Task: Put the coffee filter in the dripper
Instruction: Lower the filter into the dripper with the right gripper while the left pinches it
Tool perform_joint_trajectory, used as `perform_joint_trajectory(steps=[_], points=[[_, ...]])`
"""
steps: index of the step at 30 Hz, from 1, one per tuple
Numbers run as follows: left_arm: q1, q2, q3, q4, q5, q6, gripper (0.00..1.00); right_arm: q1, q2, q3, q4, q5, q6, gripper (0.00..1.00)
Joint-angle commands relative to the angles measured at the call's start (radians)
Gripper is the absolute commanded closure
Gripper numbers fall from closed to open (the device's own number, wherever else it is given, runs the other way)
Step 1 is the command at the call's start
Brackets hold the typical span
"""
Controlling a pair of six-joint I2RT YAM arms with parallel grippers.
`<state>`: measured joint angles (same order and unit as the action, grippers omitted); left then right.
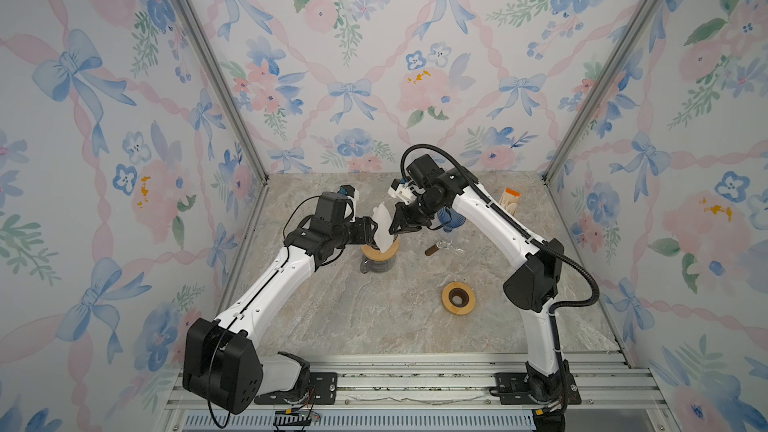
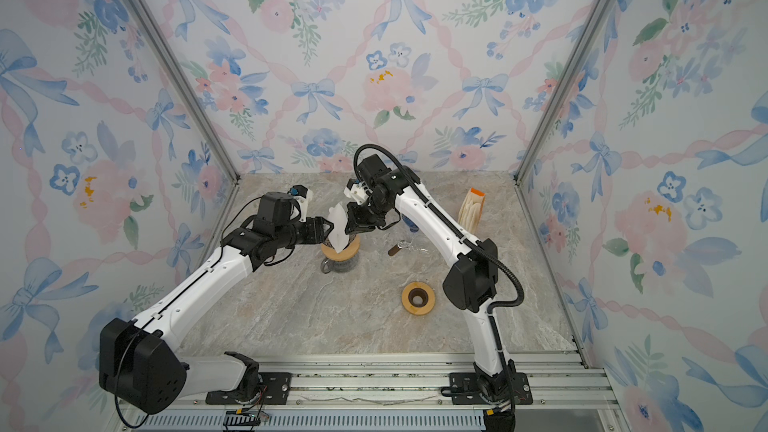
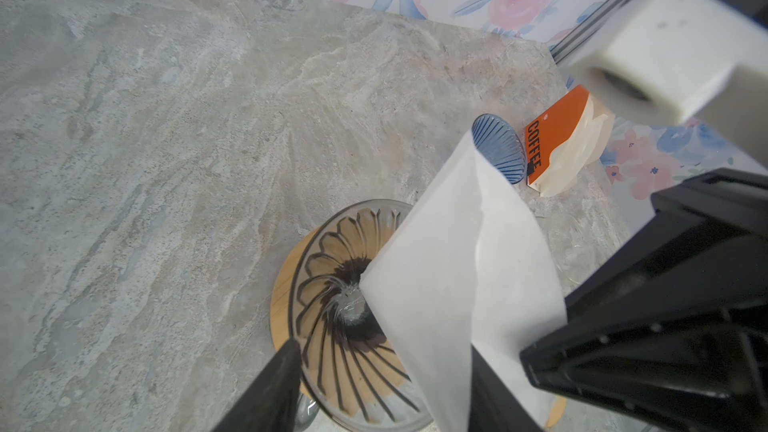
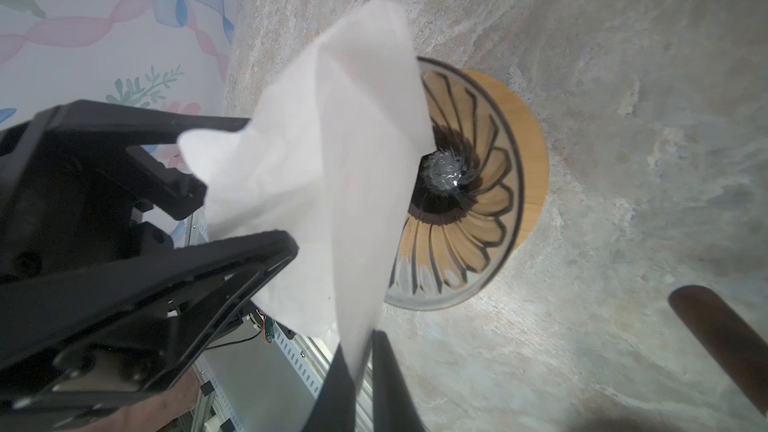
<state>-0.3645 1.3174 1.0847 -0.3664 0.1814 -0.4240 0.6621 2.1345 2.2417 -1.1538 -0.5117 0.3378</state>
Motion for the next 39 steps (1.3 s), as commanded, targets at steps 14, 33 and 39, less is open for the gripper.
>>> perform_joint_trajectory(steps=[14, 33, 39], points=[[0.018, 0.005, -0.027, -0.026, -0.019, 0.023, 0.44, 0.048, -0.007, 0.019, 0.04, 0.233, -0.024, 0.7], [0.026, 0.0, -0.042, -0.081, -0.092, 0.048, 0.46, 0.07, 0.024, 0.022, 0.023, 0.378, -0.057, 0.57], [0.028, -0.001, -0.037, -0.105, -0.121, 0.056, 0.46, 0.069, 0.025, 0.01, 0.016, 0.402, -0.069, 0.57]])
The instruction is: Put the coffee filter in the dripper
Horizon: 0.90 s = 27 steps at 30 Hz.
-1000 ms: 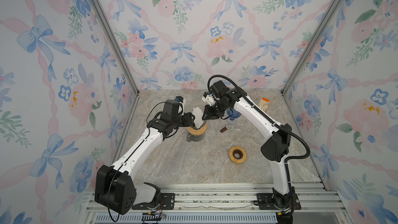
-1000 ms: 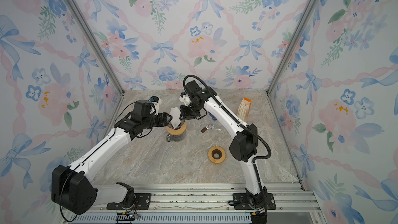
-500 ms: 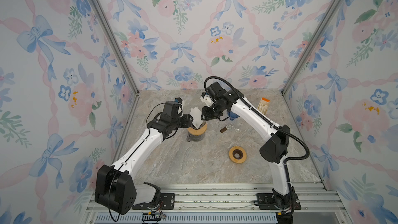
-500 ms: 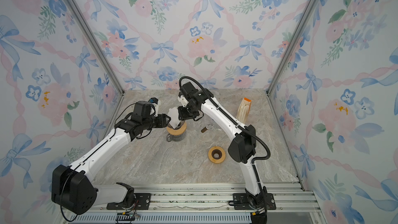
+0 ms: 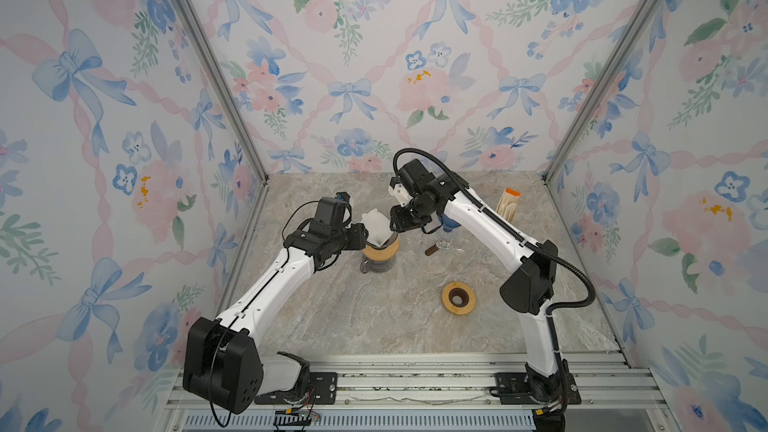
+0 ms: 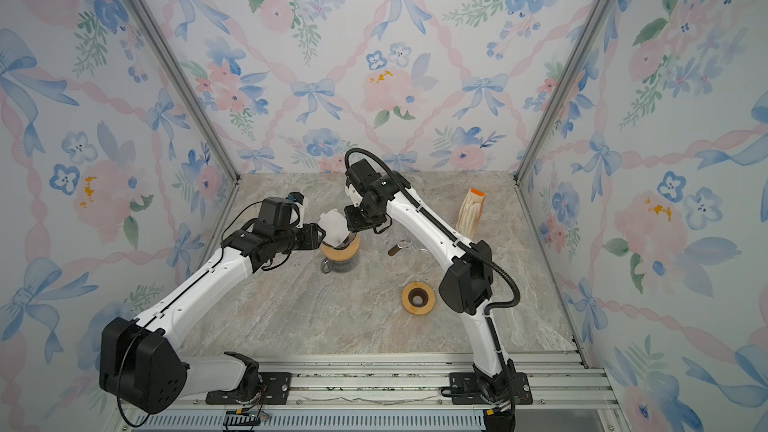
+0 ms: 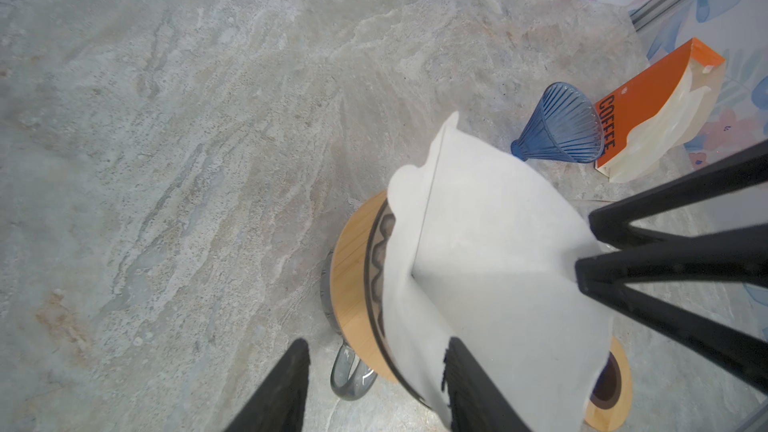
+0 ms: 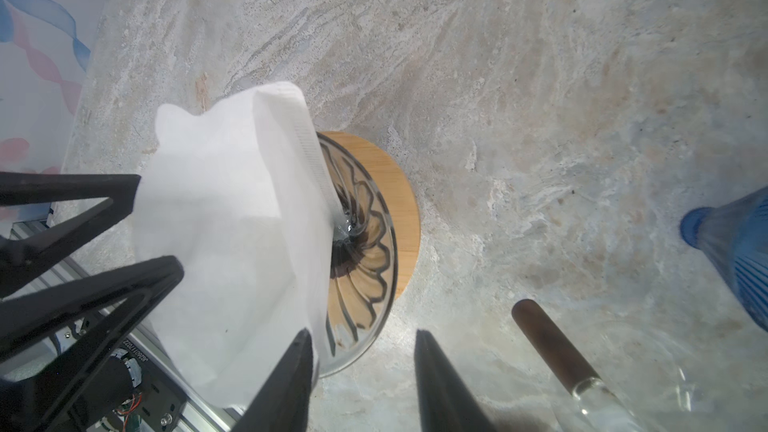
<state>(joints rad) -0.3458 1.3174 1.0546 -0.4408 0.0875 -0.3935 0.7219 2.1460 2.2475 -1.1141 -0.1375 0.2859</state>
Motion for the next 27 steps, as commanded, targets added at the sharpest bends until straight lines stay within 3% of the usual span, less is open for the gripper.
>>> perform_joint_trajectory(steps=[1, 13, 27], points=[[0.01, -0.001, -0.007, -0.031, -0.025, 0.026, 0.46, 0.01, 0.014, 0.001, -0.023, 0.027, -0.017, 0.57], [0.007, 0.053, 0.033, -0.029, -0.002, 0.022, 0.46, 0.017, 0.034, -0.005, 0.03, -0.028, -0.016, 0.51], [0.006, 0.062, 0.047, -0.029, -0.01, 0.026, 0.46, 0.017, 0.089, 0.015, 0.038, 0.045, -0.001, 0.45]])
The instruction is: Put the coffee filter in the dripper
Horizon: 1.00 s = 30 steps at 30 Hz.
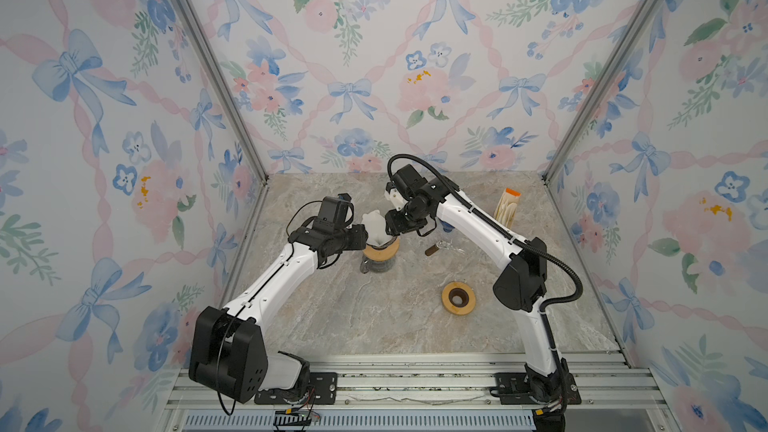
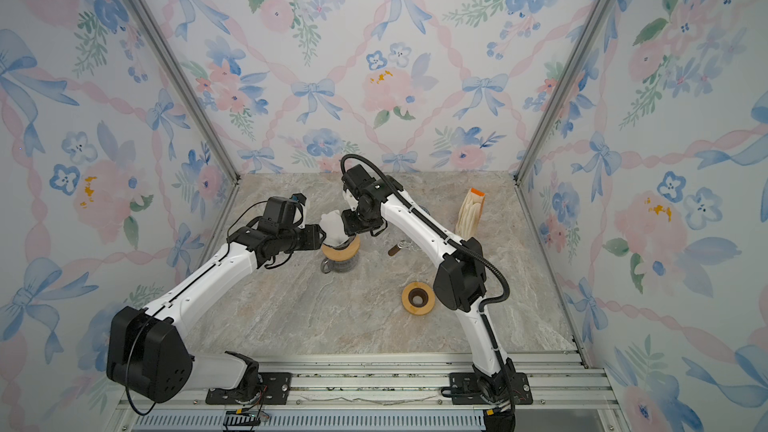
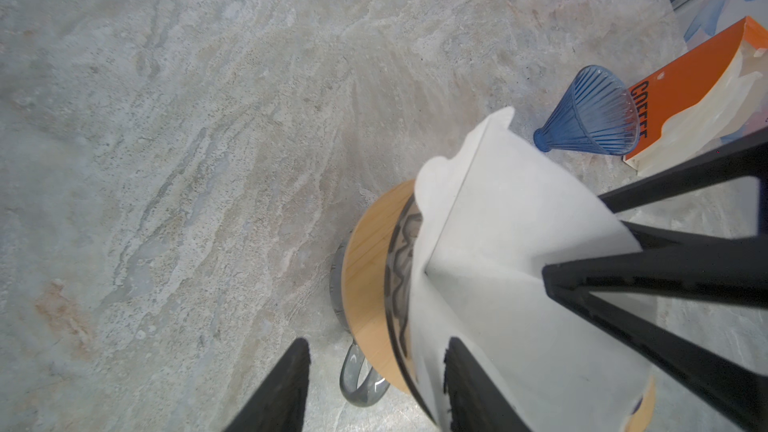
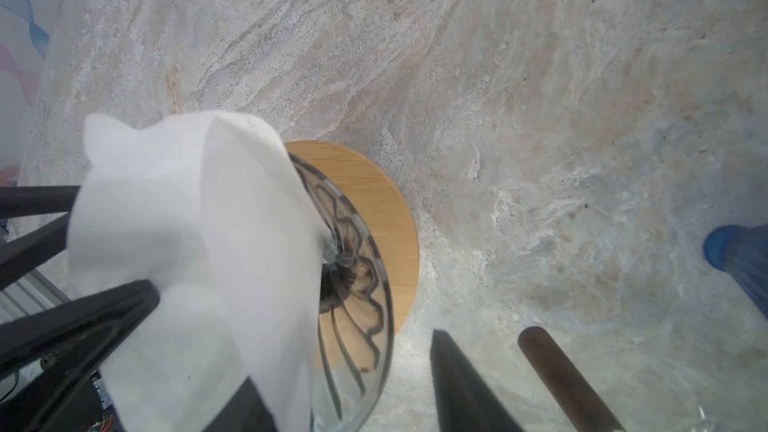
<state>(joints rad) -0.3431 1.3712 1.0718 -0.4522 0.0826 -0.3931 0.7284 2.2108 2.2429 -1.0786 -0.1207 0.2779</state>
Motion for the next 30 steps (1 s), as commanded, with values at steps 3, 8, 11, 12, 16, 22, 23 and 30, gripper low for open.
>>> perform_joint_trajectory(steps=[3, 8, 11, 12, 16, 22, 23, 30], points=[[0.004, 0.016, 0.035, -0.017, -0.008, 0.027, 0.46, 0.009, 0.029, 0.015, 0.003, 0.051, 0.01, 0.46], [0.004, 0.025, 0.042, -0.017, -0.017, 0.03, 0.46, 0.003, 0.025, -0.004, 0.012, 0.059, 0.013, 0.47], [0.004, 0.031, 0.047, -0.017, -0.026, 0.033, 0.46, 0.002, 0.023, -0.02, 0.02, 0.052, 0.01, 0.47], [0.005, 0.033, 0.047, -0.018, -0.027, 0.033, 0.46, 0.003, 0.021, -0.022, 0.023, 0.05, 0.01, 0.47], [0.006, 0.038, 0.042, -0.017, -0.033, 0.031, 0.46, 0.001, 0.023, -0.032, 0.031, 0.046, 0.009, 0.47], [0.006, 0.042, 0.035, -0.017, -0.035, 0.03, 0.46, -0.001, 0.025, -0.03, 0.032, 0.03, 0.007, 0.46], [0.006, 0.042, 0.036, -0.018, -0.034, 0.03, 0.46, -0.001, 0.022, -0.028, 0.036, 0.028, 0.006, 0.46], [0.005, 0.045, 0.068, -0.018, -0.027, 0.031, 0.46, -0.002, -0.009, -0.012, 0.063, -0.015, -0.014, 0.46]])
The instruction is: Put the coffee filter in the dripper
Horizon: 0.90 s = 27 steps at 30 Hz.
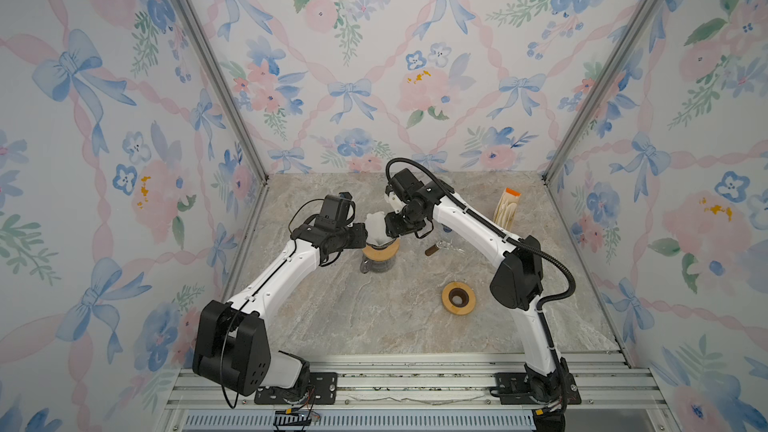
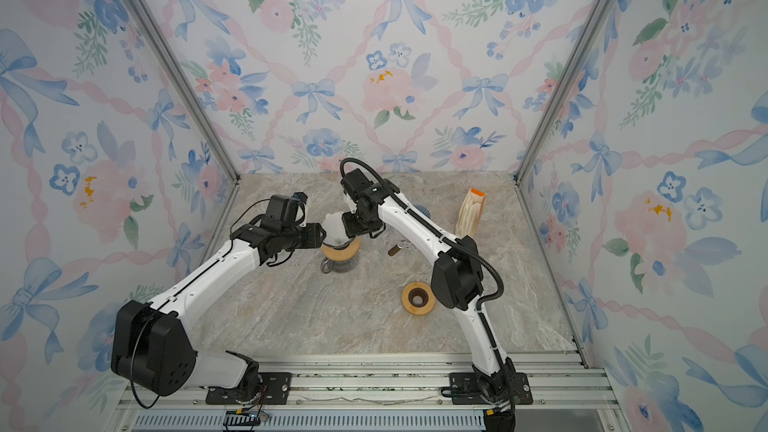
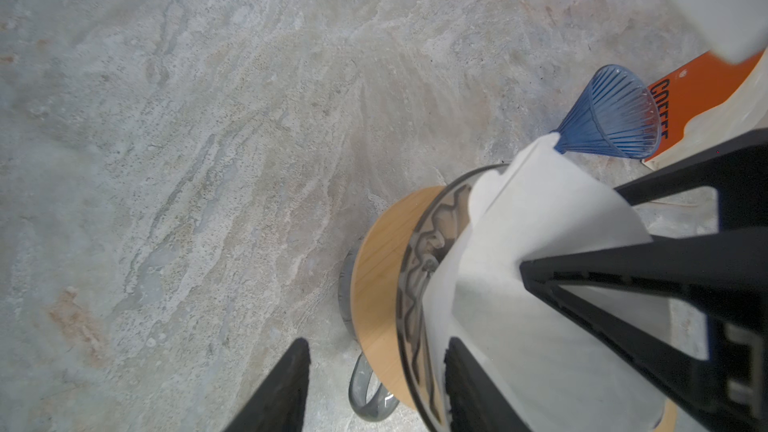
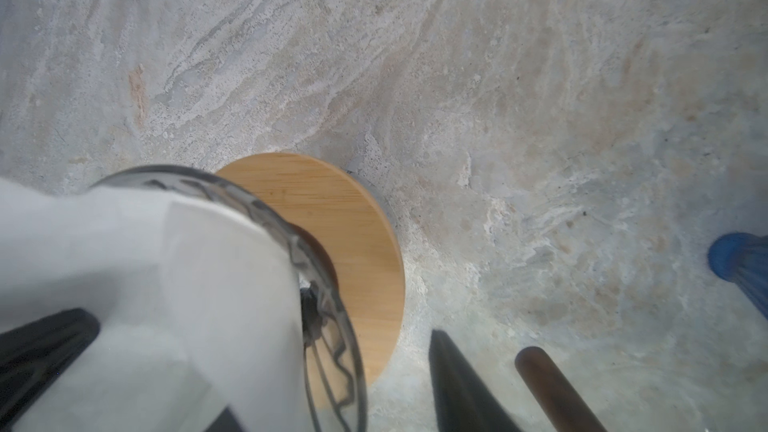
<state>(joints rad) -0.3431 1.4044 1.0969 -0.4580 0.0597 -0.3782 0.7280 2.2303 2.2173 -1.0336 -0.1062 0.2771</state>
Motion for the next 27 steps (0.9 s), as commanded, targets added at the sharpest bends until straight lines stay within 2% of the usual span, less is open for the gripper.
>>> perform_joint_trajectory(steps=[1, 15, 27], points=[[0.006, 0.016, 0.05, -0.013, -0.004, 0.016, 0.46, -0.002, -0.033, 0.016, 0.024, -0.029, -0.014, 0.45], [0.006, 0.065, 0.068, -0.011, -0.019, 0.028, 0.45, -0.026, 0.002, 0.024, 0.021, 0.019, 0.005, 0.44], [0.005, 0.086, 0.066, -0.011, -0.021, 0.03, 0.45, -0.027, 0.028, 0.007, 0.025, 0.002, 0.004, 0.43]])
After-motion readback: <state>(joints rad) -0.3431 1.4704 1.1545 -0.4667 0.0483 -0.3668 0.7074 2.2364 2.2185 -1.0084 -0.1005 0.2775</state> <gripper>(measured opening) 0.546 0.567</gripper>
